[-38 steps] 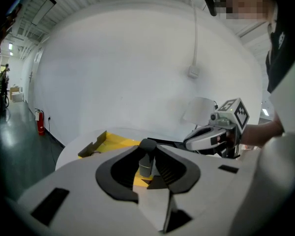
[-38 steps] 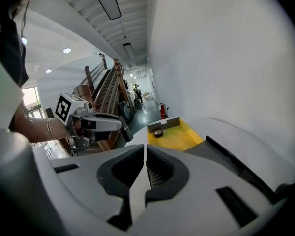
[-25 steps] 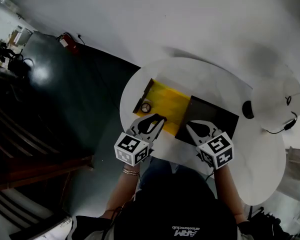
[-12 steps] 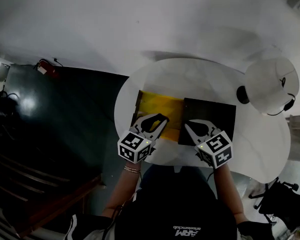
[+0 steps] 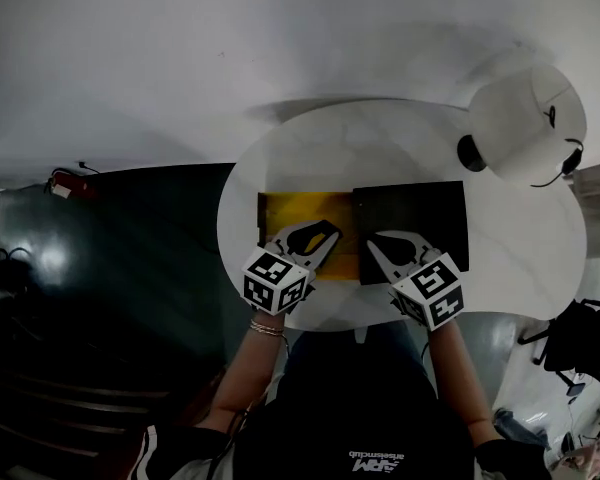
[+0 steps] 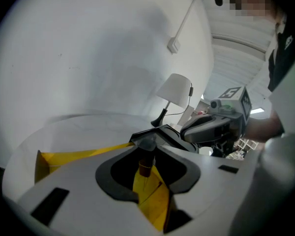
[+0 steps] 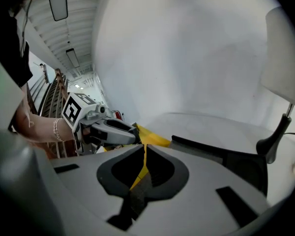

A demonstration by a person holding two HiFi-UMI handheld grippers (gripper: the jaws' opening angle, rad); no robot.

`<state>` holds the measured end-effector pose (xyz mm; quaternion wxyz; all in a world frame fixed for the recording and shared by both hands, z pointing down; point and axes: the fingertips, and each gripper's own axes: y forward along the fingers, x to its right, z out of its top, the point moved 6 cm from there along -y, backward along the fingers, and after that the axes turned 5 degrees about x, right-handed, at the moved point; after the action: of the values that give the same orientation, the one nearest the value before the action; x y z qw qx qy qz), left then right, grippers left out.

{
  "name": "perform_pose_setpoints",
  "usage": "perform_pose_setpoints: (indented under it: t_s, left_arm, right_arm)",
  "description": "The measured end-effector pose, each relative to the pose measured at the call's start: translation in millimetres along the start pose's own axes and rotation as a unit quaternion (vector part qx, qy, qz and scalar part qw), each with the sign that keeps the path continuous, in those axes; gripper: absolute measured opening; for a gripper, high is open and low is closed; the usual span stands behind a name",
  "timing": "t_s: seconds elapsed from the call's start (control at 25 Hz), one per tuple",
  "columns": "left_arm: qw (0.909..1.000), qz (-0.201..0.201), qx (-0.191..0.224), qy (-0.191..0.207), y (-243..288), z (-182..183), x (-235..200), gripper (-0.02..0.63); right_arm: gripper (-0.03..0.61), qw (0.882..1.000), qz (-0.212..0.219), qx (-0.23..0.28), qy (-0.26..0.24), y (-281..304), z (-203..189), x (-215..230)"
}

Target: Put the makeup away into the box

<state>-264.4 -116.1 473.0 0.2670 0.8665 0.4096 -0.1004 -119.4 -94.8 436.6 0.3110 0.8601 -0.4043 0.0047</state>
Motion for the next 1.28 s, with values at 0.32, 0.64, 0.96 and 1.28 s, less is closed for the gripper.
perform_pose_setpoints:
  t_s: [0.32,0.64,0.96,1.28]
  left_arm:
    - [0.9947,-0.059,-0.08,-0.025,28,-18,-13,0.115]
    - [0.9863,-0.078,-0.14,-0.037,48,-26,-28,0.115]
    - [0.9846,-0.084,-0.153,-0.011,60,-30,-32,0.117]
    - [0.989,-0.032,-0.132,0.059,61,-27,-35,0.118]
  right_arm:
    - [0.031,1.0,-0.023,0.001,0.021,9,-3,6]
    - [0.031,0.999,-0.039,0.006,0.03,14,-1,11]
    - [0.031,0.998,-0.043,0.007,0.035,15,0,19]
    - [0.031,0.999,-0.042,0.005,0.03,13,-2,22]
